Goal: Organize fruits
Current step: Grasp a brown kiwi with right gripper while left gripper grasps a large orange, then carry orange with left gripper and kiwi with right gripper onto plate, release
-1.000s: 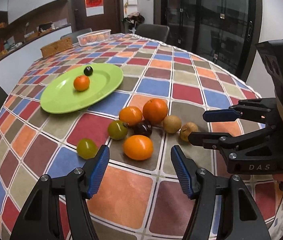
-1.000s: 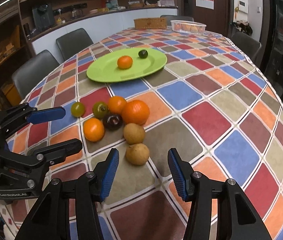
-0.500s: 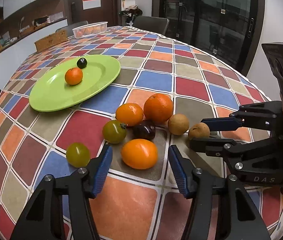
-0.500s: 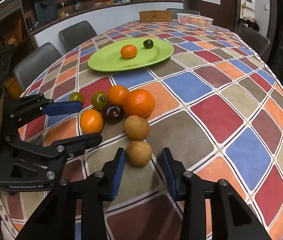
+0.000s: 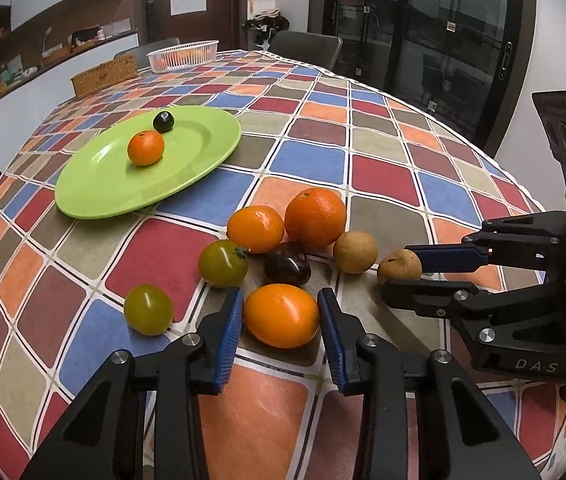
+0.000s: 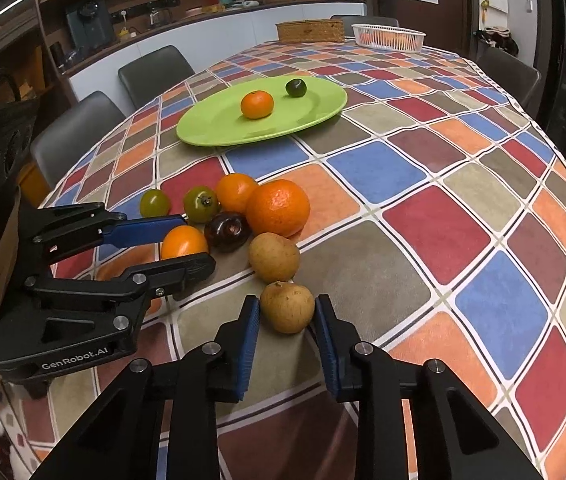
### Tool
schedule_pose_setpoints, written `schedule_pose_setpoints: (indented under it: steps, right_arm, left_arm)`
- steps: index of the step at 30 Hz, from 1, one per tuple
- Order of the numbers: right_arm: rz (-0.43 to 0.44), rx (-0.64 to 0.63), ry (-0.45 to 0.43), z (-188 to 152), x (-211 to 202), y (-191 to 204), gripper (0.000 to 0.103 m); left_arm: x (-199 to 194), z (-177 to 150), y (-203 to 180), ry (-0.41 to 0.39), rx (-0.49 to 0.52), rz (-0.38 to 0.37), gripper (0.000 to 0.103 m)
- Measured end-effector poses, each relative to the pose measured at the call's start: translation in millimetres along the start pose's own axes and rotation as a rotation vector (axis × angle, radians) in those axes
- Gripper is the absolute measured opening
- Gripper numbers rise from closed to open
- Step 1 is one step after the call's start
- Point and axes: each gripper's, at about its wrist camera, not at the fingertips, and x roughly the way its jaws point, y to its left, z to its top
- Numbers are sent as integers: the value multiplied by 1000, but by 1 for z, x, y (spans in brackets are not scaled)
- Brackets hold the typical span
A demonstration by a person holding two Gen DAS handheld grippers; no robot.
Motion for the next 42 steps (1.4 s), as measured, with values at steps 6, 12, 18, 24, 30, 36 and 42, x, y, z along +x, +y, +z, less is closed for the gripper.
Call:
schedule_pose_setpoints:
  steps: [6, 12, 18, 24, 30, 36, 42]
  right_arm:
    - [9, -8, -14, 0, -8, 4, 29]
    - [13, -20, -45, 4, -20, 10, 29]
    - [23, -27, -78, 11, -32, 16, 29]
    - [37, -30, -133, 24, -46, 22, 29]
    - [45, -36, -186, 41, -56, 27, 29]
    - [38, -51, -227, 63, -59, 29, 29]
    - [33, -65, -253, 84, -58, 30, 29]
  left_arm:
    - [-12, 0, -1, -19, -15, 7, 37]
    - [-29, 0, -3, -56, -20, 21, 37]
    - [-47, 6, -3, -98, -34, 31, 37]
    - [-65, 16, 1, -152, -55, 48, 37]
    - [-80, 27, 9, -201, -70, 78, 37]
    - [-88, 38, 20, -236, -76, 111, 37]
    - [-93, 50, 32, -261, -85, 138, 37]
